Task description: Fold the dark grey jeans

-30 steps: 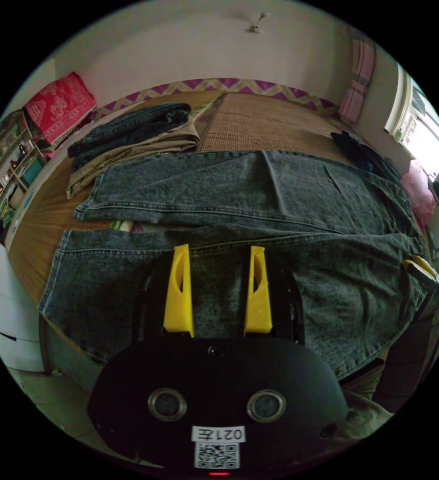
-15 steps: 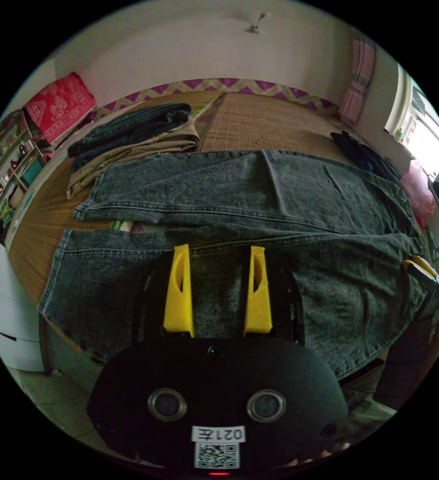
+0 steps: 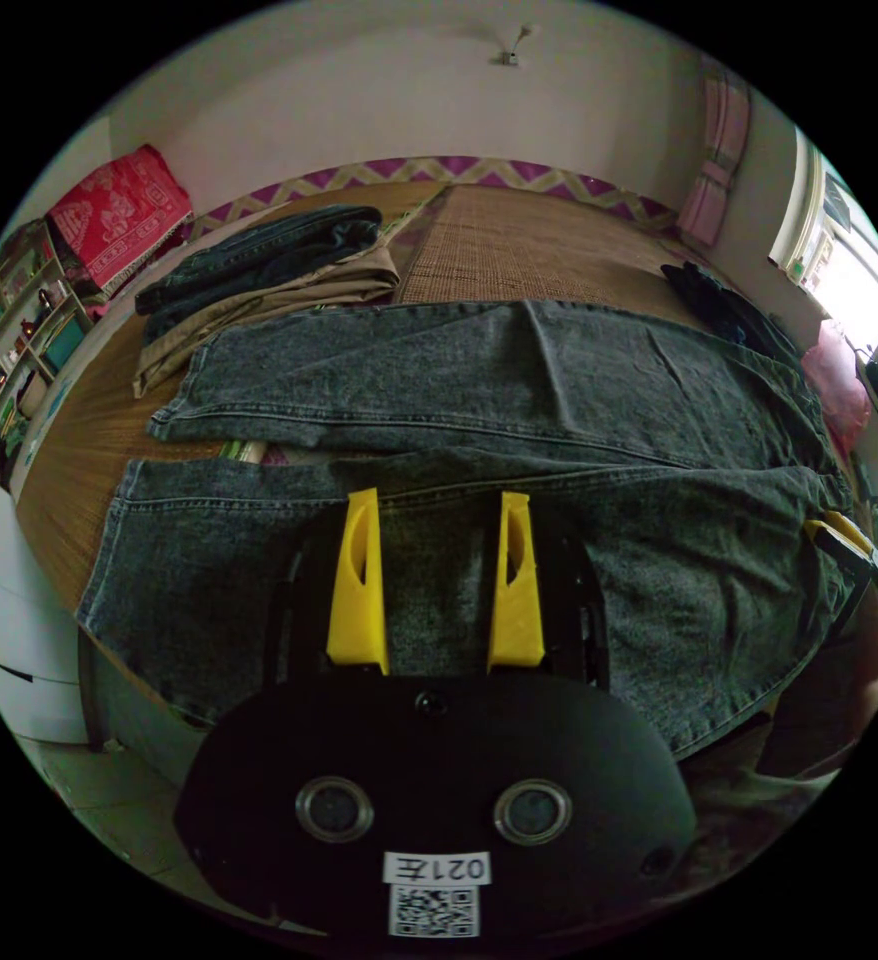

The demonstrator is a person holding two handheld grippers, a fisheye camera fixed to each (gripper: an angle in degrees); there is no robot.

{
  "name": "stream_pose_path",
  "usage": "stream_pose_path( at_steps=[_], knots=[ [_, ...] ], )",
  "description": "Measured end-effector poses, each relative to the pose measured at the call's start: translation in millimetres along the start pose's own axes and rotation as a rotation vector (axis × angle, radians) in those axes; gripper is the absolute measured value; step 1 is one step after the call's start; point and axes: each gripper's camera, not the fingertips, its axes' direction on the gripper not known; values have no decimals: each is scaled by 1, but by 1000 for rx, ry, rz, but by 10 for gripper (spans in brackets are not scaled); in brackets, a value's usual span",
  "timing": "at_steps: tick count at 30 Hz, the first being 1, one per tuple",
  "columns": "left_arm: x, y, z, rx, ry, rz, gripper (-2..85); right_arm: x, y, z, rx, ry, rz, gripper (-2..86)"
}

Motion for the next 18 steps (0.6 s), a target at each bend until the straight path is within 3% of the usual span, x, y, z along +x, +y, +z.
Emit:
stream_pose_path(
  at_steps=[18],
  knots=[
    [9, 3, 3, 0, 1, -2, 162, -6, -3, -1, 1, -1, 1, 241]
  ],
)
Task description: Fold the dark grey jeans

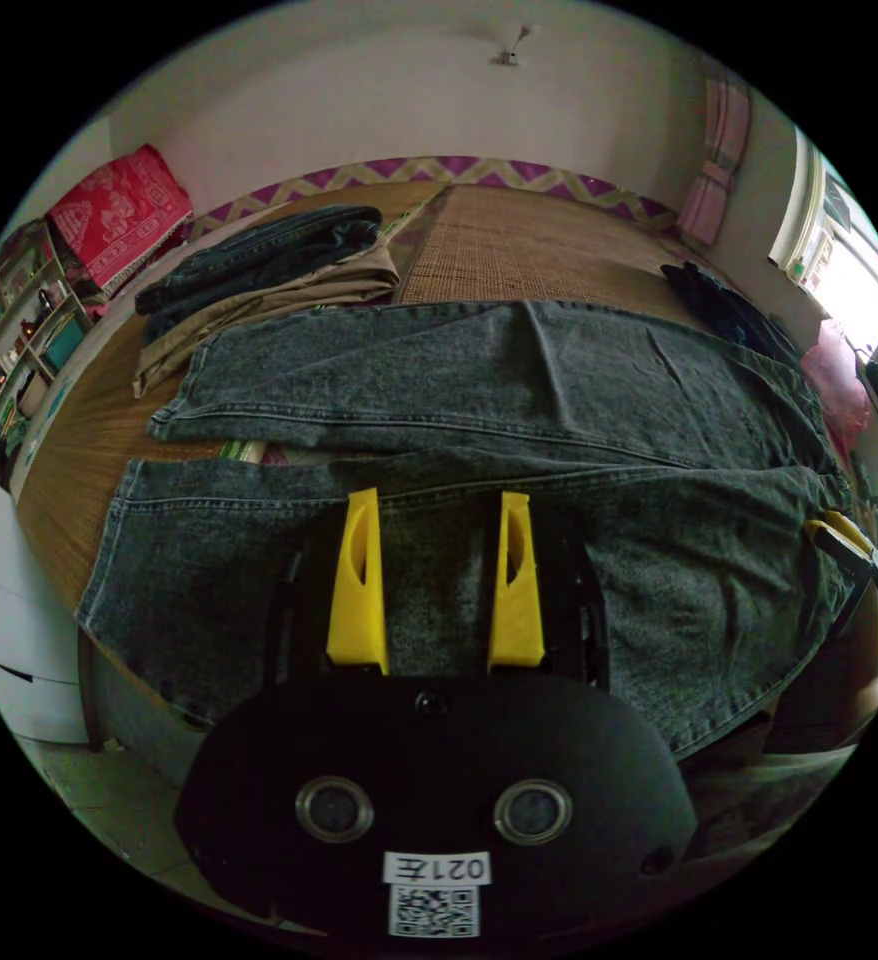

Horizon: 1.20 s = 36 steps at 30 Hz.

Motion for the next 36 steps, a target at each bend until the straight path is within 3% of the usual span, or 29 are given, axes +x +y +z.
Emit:
stream_pose_path(
  at_steps=[36],
  knots=[
    [25, 23, -48, -1, 5, -5, 162, -6, 3, -14, 1, 2, 1, 241]
  ],
)
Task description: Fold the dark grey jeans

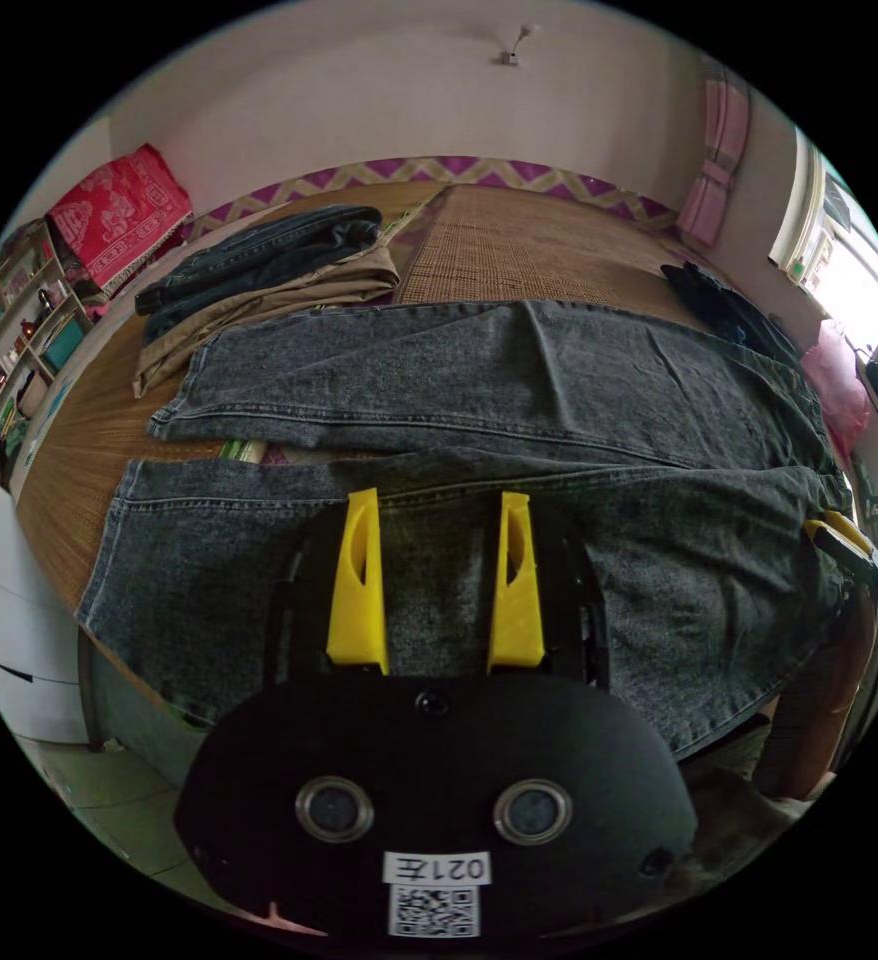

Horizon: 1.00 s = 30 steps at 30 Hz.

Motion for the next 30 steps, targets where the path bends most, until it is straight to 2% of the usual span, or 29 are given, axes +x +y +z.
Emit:
stream_pose_path(
  at_steps=[30],
  knots=[
    [-45, 14, -156, -7, 14, -4, 161, 52, 31, -30, -5, -15, 14, 239]
  ],
)
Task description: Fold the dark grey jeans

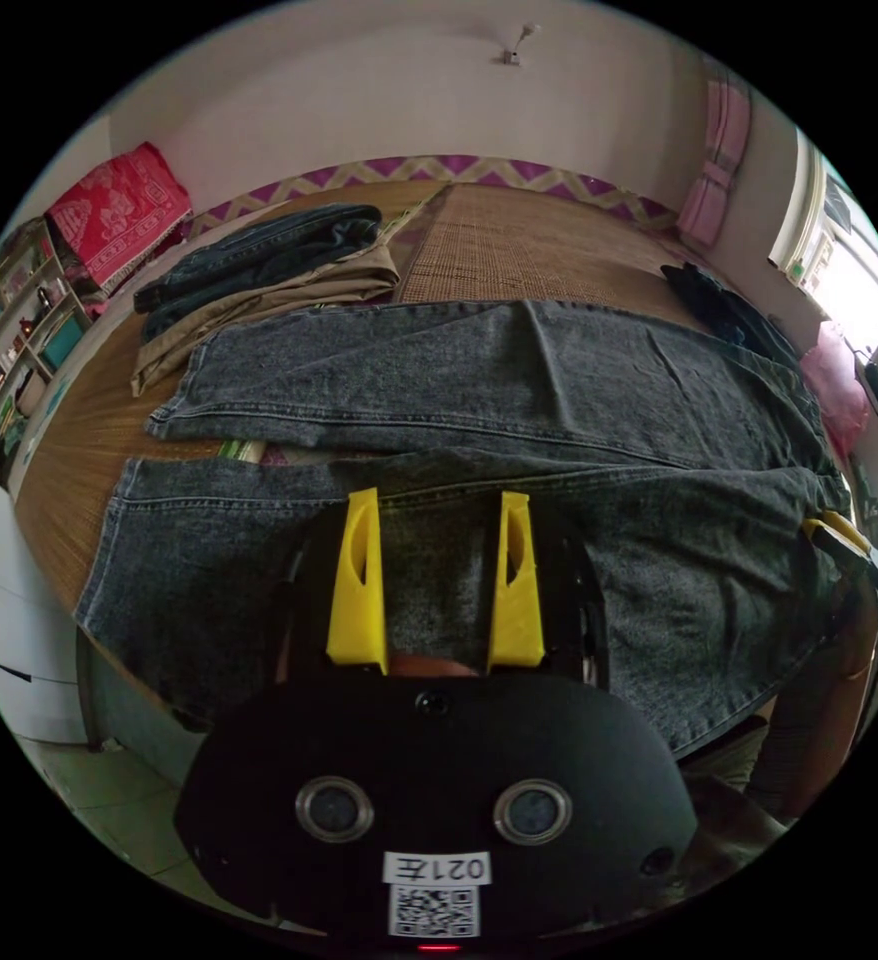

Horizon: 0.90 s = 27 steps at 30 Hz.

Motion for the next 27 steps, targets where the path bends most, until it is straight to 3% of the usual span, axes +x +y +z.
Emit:
stream_pose_path(
  at_steps=[3, 6, 11, 14, 18, 20, 27],
  knots=[
    [-15, -1, -24, -2, 10, 5, 155, 11, 5, -5, -7, -4, 14, 220],
    [-38, 2, -55, 34, 51, -24, 124, 34, 21, -35, 94, -39, 53, 137],
    [-91, 34, -160, 311, 96, -24, 4, 86, 83, -119, 352, -106, 72, 4],
    [-121, 54, -210, 361, 100, -13, -6, 114, 121, -139, 431, -159, 67, -3],
    [-155, 77, -253, 347, 39, -68, -4, 133, 156, -135, 337, -118, 105, 29],
    [-182, 91, -271, 303, 92, -111, 16, 150, 177, -126, 280, -173, 191, 85],
    [-282, 106, -314, 268, 358, -393, 85, 226, 223, -100, 281, -349, 562, 117]
  ],
)
